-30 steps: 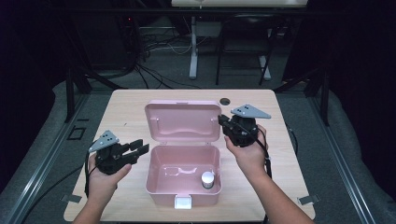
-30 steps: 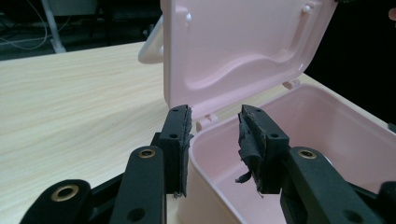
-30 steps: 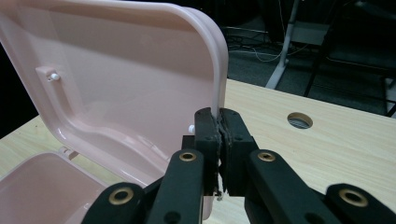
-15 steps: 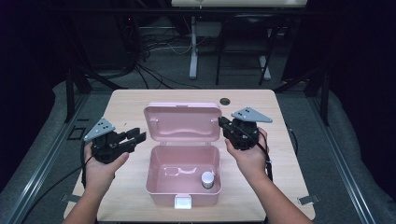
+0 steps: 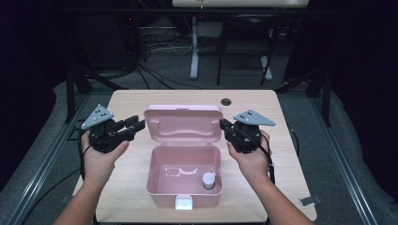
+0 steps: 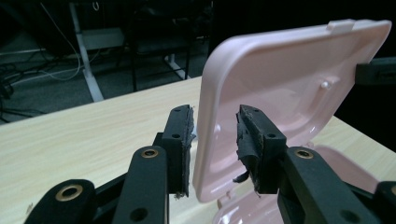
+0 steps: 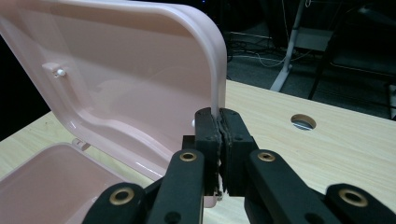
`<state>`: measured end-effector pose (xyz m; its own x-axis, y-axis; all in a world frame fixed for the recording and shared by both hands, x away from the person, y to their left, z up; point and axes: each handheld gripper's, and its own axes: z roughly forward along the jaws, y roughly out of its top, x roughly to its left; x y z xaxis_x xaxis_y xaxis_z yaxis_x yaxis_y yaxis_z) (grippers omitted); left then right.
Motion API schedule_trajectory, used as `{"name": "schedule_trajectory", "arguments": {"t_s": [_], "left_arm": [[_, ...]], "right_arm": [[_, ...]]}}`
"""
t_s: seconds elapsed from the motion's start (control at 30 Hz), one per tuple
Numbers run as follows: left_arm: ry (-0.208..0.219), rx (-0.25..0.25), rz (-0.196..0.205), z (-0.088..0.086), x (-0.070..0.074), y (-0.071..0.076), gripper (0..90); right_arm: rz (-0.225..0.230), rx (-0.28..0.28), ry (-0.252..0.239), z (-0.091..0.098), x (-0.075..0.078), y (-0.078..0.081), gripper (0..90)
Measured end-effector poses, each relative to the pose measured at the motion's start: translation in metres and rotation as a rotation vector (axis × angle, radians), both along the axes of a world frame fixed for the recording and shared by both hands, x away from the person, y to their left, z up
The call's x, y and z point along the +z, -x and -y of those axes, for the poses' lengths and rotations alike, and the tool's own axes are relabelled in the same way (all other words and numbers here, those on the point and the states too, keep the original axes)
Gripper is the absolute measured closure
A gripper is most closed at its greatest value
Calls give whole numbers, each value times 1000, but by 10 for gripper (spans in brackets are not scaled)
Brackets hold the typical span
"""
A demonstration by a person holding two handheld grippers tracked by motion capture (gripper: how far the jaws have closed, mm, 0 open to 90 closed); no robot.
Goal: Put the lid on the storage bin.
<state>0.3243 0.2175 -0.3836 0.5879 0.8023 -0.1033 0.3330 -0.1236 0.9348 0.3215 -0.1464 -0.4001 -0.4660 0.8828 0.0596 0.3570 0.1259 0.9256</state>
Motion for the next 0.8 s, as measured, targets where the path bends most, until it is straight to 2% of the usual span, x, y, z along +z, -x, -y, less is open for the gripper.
{"name": "schedule_trajectory", "arguments": {"t_s": [0.2, 0.4, 0.57, 0.63, 0.8], "left_arm": [[-24, 24, 22, 8, 8, -4, 658], [-30, 47, 25, 13, 6, -9, 718], [-72, 68, 20, 21, 2, -12, 780], [-74, 74, 18, 22, 3, -12, 819], [-75, 83, 28, 24, 2, -10, 832]], "right_arm": [[3, 2, -1, 0, 0, 1, 872], [9, 4, 1, 0, -1, 3, 871], [12, 4, 0, 1, -1, 4, 871], [14, 4, -1, 0, -2, 4, 870], [20, 7, -5, 1, -3, 5, 868]]}}
